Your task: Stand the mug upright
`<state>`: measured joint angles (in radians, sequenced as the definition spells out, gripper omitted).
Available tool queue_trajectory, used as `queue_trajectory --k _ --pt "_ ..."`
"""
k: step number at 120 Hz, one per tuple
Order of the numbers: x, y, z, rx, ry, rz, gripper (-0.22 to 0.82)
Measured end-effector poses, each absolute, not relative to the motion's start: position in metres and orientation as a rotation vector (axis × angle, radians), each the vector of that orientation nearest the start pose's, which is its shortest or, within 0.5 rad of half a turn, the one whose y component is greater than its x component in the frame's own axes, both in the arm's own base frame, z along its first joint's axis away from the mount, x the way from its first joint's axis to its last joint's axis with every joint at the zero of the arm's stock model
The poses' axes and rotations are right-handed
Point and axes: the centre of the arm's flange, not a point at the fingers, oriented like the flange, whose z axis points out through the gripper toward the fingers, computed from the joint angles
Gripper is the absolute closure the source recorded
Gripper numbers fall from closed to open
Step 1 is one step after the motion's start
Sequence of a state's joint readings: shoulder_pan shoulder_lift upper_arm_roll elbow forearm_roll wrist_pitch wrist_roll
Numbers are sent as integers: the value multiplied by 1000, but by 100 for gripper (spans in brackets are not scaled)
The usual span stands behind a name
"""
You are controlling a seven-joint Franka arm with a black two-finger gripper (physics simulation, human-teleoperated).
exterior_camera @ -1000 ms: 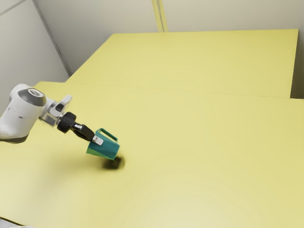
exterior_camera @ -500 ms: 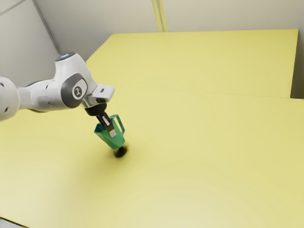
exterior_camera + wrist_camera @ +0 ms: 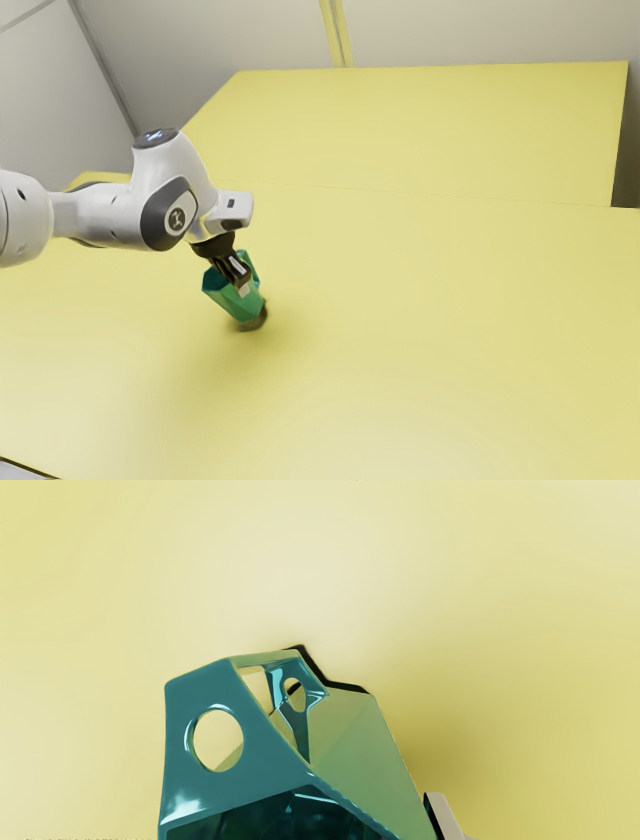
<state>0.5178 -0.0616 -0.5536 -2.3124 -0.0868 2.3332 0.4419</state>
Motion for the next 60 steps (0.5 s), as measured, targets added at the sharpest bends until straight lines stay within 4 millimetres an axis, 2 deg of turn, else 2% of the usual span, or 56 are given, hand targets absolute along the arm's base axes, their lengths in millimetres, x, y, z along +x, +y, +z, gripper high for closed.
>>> queue_trajectory --k 9,12,36,47,60 --pt "509 -21 370 -3094 619 -129 78" --pt "509 -21 370 -3097 607 -130 75" --pt "507 -27 367 -3114 546 -134 34" --pt "506 -28 369 -3115 521 -142 22" --pt "505 -29 374 -3113 496 -153 13"
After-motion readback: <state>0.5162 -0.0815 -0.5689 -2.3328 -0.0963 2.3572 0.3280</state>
